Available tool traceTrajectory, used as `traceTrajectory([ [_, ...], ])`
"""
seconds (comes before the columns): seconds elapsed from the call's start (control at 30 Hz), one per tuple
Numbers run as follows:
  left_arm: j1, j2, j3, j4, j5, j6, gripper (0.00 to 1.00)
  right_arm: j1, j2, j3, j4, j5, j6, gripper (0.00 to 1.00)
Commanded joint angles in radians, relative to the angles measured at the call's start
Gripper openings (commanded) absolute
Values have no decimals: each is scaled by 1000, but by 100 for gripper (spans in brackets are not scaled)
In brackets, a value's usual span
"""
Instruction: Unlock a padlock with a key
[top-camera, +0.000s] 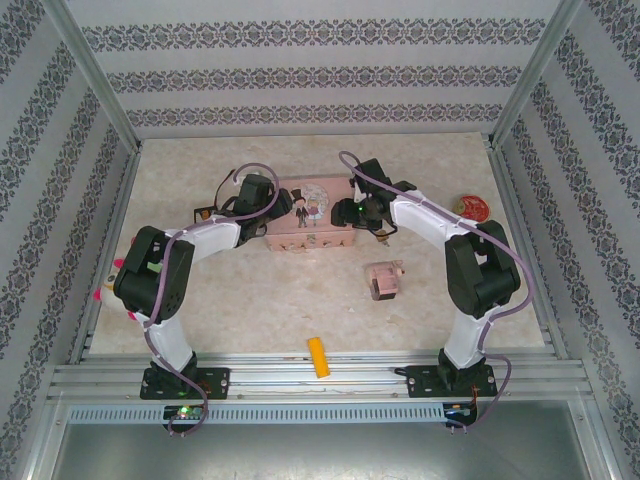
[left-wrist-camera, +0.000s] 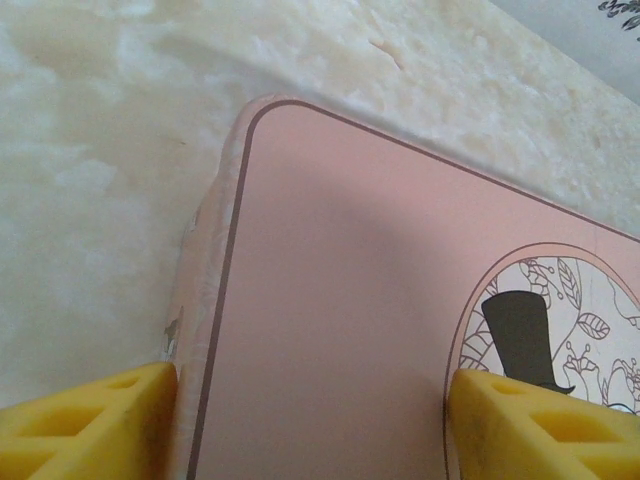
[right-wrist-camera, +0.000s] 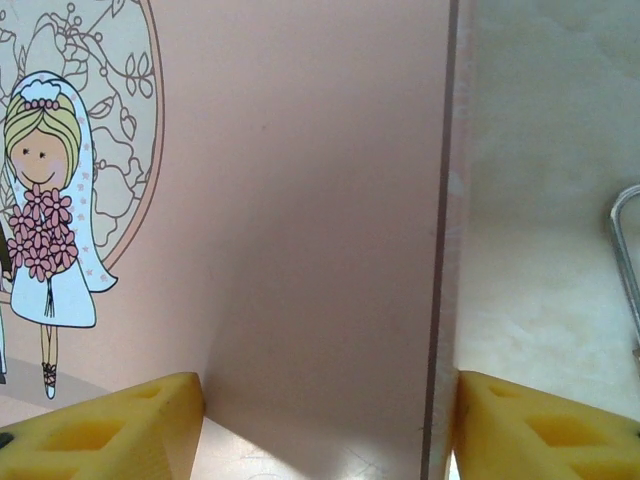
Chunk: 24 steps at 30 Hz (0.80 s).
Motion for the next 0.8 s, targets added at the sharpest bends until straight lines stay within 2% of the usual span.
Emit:
traceTrajectory([
  [0.0, -7, -4, 31, 45, 103, 2, 73, 40, -23, -4, 14, -58, 16, 66],
  [0.1, -2, -29, 21, 37, 97, 5, 78, 34, -31, 4, -1, -33, 12, 68],
  [0.3, 25, -121, 0, 0, 74, 32, 100, 0, -98, 9, -54, 39, -8, 70],
  [0.57, 57, -335, -66, -75, -9, 102, 99, -74, -290, -67, -94, 144, -44, 72],
  [0.77, 58, -573, -217, -84, -163, 197, 99, -154, -463, -185, -92, 240, -75, 76],
])
